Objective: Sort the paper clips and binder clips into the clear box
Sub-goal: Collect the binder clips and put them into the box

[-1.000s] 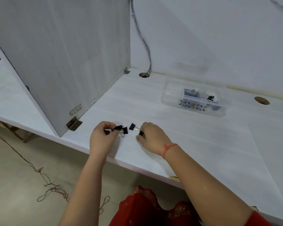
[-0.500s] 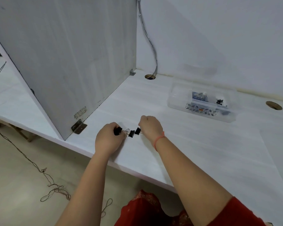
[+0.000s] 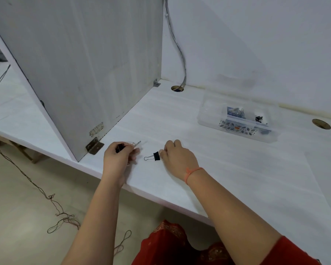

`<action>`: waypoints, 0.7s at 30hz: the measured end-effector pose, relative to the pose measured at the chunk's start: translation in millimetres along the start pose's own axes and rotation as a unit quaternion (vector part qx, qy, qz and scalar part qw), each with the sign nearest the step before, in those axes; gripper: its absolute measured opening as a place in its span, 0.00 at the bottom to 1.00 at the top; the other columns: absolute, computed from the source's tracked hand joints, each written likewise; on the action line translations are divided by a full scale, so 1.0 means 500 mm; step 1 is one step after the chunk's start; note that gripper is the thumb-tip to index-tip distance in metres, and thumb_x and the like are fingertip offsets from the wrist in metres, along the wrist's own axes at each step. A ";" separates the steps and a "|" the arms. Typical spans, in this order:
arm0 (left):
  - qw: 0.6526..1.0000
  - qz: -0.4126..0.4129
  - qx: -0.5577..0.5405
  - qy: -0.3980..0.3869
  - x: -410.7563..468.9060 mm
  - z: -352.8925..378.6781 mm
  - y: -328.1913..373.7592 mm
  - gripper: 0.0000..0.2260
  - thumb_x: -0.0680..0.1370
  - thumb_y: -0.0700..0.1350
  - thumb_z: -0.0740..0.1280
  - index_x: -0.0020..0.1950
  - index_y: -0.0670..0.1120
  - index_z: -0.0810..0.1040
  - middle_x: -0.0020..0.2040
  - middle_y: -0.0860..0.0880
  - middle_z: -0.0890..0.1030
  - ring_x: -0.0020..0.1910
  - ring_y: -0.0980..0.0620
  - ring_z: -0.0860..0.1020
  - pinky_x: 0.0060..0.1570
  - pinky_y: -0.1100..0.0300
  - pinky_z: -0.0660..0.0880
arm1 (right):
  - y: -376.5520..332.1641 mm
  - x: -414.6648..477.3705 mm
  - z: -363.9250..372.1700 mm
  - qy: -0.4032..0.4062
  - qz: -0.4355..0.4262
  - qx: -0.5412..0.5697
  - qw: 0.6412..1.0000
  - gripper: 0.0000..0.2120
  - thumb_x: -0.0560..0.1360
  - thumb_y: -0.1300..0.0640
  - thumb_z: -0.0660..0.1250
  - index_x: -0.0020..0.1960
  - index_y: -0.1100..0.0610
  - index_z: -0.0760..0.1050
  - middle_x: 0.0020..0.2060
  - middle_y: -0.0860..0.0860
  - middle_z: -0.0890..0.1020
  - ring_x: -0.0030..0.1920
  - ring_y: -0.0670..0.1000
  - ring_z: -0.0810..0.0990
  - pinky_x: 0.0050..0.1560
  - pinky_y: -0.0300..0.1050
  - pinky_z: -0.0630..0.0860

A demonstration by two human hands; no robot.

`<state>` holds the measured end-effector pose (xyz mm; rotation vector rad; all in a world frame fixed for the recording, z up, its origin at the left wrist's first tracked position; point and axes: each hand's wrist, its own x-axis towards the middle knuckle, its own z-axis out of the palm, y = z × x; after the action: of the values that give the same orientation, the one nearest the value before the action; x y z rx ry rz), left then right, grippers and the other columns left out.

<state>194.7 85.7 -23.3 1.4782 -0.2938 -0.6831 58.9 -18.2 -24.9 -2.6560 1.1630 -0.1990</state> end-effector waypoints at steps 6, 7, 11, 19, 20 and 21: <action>0.951 -0.146 -0.271 -0.032 -0.005 0.010 0.020 0.10 0.76 0.28 0.59 0.47 0.41 0.76 0.42 0.42 0.79 0.43 0.48 0.82 0.28 0.68 0.76 | 0.002 -0.015 -0.013 -0.067 -0.016 0.014 0.998 0.15 0.79 0.52 0.58 0.60 0.60 0.68 0.57 0.58 0.72 0.48 0.62 0.78 0.45 0.49 0.74; 0.936 -0.172 -0.304 -0.038 -0.007 0.014 0.024 0.10 0.76 0.29 0.58 0.47 0.41 0.76 0.42 0.43 0.79 0.42 0.50 0.81 0.27 0.68 0.76 | 0.000 -0.016 -0.012 -0.063 -0.011 0.009 0.998 0.14 0.79 0.53 0.58 0.59 0.61 0.68 0.56 0.59 0.72 0.47 0.62 0.78 0.43 0.48 0.73; 0.885 -0.242 -0.395 -0.052 -0.015 0.024 0.029 0.07 0.76 0.33 0.61 0.47 0.41 0.77 0.41 0.43 0.81 0.33 0.51 0.81 0.27 0.66 0.77 | -0.006 -0.023 -0.001 0.010 0.031 0.006 0.999 0.12 0.79 0.58 0.53 0.56 0.63 0.70 0.52 0.59 0.75 0.44 0.60 0.77 0.39 0.45 0.64; 0.991 0.029 0.123 -0.043 -0.008 0.043 0.024 0.10 0.69 0.45 0.75 0.35 0.41 0.78 0.29 0.47 0.75 0.21 0.52 0.71 0.26 0.62 0.68 | 0.024 -0.027 -0.015 0.067 0.144 0.151 0.976 0.12 0.79 0.58 0.52 0.43 0.61 0.70 0.40 0.56 0.77 0.40 0.55 0.73 0.40 0.44 0.66; 0.974 0.074 0.208 -0.054 -0.005 0.044 0.024 0.07 0.68 0.46 0.76 0.38 0.43 0.81 0.31 0.47 0.77 0.22 0.51 0.72 0.30 0.59 0.71 | 0.025 -0.033 -0.014 0.059 0.133 0.142 0.979 0.13 0.80 0.55 0.52 0.46 0.62 0.71 0.43 0.56 0.78 0.42 0.56 0.75 0.41 0.45 0.67; 0.951 0.096 0.286 -0.062 -0.002 0.044 0.025 0.08 0.67 0.47 0.76 0.43 0.46 0.83 0.34 0.48 0.79 0.26 0.50 0.75 0.35 0.57 0.74 | 0.025 -0.038 -0.016 0.045 0.123 0.145 0.981 0.14 0.80 0.52 0.52 0.50 0.61 0.72 0.46 0.56 0.78 0.44 0.56 0.77 0.42 0.45 0.68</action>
<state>184.2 67.6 -8.8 1.9254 -0.7723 -0.5566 35.5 -13.6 -21.3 -2.2513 1.3605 -0.4121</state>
